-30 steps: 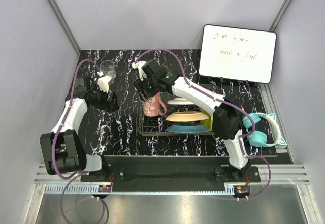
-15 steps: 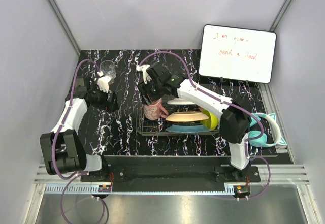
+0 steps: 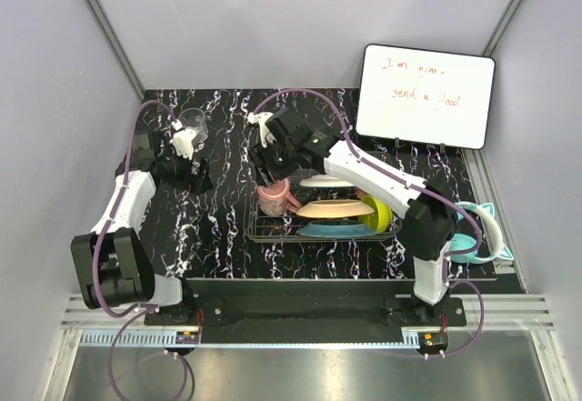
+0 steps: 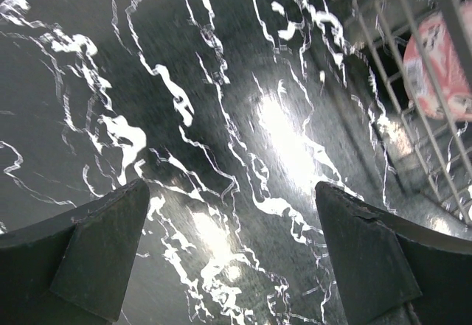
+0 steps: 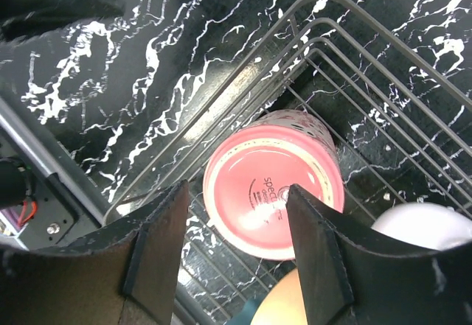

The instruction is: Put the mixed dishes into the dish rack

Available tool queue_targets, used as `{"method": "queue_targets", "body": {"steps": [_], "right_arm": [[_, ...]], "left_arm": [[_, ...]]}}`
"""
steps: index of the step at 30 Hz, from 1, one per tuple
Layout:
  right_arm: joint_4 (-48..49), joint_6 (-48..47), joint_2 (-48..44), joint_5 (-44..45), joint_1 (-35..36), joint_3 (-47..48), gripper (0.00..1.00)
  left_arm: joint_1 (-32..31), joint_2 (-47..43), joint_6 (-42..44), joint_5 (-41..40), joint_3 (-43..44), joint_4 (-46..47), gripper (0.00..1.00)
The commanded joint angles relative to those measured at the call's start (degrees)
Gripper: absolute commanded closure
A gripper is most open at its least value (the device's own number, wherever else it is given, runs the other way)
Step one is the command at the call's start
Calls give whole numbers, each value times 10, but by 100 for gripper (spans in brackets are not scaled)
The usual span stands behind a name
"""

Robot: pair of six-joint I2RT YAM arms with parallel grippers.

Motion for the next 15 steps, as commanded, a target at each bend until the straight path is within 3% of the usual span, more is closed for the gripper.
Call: {"method": "queue_targets", "body": {"steps": [1,8,15], "right_arm": [[1,11,-56,-5,1,41,36],[10,0,-98,23,1,56,34],[67,-4,-179,66,0,-75,33]], "left_arm": [[3,21,-50,15,60,40,1],[-30,119,-139,-71,195,106,1],[-91,199,-146,-235,274,176,1]]}}
